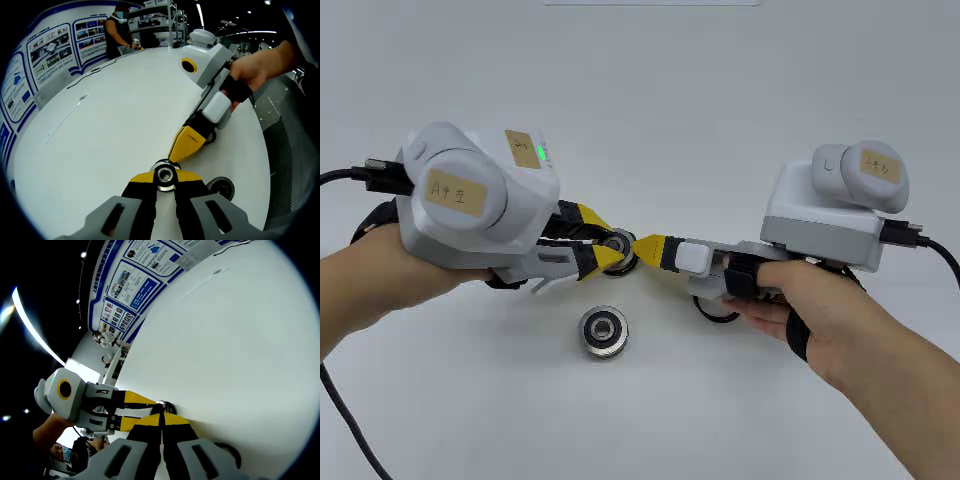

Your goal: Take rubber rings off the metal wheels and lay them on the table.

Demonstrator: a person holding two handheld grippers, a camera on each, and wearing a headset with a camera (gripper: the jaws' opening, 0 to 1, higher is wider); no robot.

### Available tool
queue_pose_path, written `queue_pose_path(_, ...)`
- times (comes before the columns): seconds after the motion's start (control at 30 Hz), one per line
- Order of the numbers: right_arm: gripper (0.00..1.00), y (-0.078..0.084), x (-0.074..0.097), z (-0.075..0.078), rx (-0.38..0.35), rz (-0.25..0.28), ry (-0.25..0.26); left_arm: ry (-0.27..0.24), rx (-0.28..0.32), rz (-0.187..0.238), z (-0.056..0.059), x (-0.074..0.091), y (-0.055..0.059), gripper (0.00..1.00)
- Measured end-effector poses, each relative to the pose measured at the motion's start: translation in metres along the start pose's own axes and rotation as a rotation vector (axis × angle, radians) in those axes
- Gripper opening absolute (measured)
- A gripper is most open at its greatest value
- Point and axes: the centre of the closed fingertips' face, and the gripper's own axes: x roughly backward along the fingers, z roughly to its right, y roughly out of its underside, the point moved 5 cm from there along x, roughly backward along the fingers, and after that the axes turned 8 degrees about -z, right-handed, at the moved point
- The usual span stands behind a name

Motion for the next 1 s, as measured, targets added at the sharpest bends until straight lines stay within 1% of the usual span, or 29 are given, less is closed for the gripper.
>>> queue_pose_path(0.13,0.01,0.000,-0.002,-0.004,0.005,0.001,0.004,0.000,0.000,0.000,0.000,0.000,0.000,0.13)
queue_pose_path(0.53,0.01,0.000,-0.003,-0.011,0.020,0.000,-0.015,0.000,-0.001,0.002,0.000,0.000,0.000,0.13)
queue_pose_path(0.6,0.01,0.000,-0.003,-0.012,0.024,-0.002,-0.011,0.000,-0.001,0.003,0.000,0.000,0.000,0.13)
queue_pose_path(0.8,0.01,0.000,0.000,-0.010,0.015,-0.001,-0.005,-0.002,-0.006,0.002,0.000,0.000,0.000,0.13)
queue_pose_path(1.0,0.01,0.001,0.000,-0.014,0.003,0.002,-0.016,-0.007,-0.016,-0.002,0.000,0.000,0.000,0.13)
